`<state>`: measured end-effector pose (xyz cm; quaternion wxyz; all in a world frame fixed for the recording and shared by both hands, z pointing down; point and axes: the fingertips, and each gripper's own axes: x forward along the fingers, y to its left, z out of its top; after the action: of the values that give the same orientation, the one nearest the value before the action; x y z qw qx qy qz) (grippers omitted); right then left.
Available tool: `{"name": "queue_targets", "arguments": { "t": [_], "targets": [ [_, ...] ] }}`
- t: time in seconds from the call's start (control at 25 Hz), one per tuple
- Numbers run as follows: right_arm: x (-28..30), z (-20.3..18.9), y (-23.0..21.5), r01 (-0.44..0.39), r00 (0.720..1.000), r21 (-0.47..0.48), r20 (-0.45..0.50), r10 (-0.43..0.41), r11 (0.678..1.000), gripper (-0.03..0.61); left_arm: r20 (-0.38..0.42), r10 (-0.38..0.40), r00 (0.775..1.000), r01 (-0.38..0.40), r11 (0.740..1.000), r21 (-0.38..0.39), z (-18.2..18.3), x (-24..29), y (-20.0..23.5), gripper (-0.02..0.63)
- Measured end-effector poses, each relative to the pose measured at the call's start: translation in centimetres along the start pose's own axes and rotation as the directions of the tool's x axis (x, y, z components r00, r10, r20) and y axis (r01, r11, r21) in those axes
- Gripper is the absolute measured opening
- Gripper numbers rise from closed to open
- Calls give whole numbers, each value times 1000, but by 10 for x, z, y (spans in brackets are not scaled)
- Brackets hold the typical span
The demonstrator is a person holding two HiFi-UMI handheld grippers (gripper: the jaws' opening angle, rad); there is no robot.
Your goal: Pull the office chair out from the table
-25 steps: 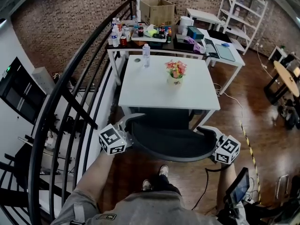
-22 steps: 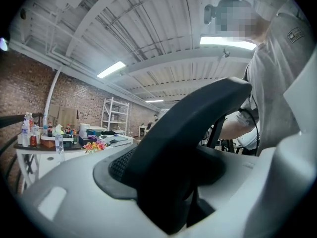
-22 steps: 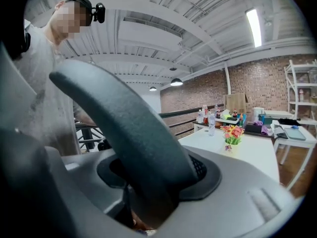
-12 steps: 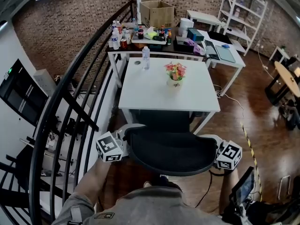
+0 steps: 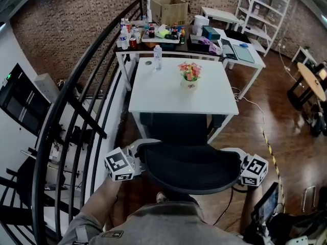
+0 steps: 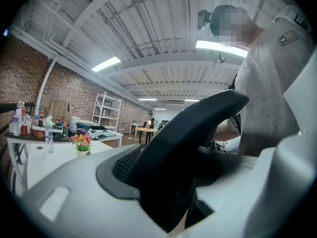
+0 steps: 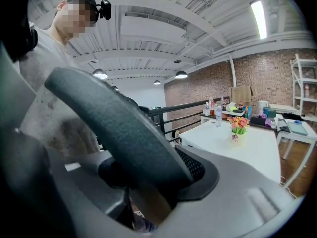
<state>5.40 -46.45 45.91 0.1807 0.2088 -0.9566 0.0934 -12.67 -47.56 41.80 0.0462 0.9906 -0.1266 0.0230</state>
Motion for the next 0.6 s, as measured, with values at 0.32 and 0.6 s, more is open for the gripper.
{"name": "queue_targets", "arguments": {
  "t": [0.32, 0.6],
  "targets": [
    [-17, -13, 41, -6, 1000, 0, -2, 6, 1000, 218, -8, 1, 1000, -1, 1000, -4, -8, -10, -44, 253],
    [-41, -25, 71, -37, 999, -24, 3, 37, 999, 209, 3, 26, 1000, -26, 1000, -2, -7, -10, -86, 253]
  ]
}}
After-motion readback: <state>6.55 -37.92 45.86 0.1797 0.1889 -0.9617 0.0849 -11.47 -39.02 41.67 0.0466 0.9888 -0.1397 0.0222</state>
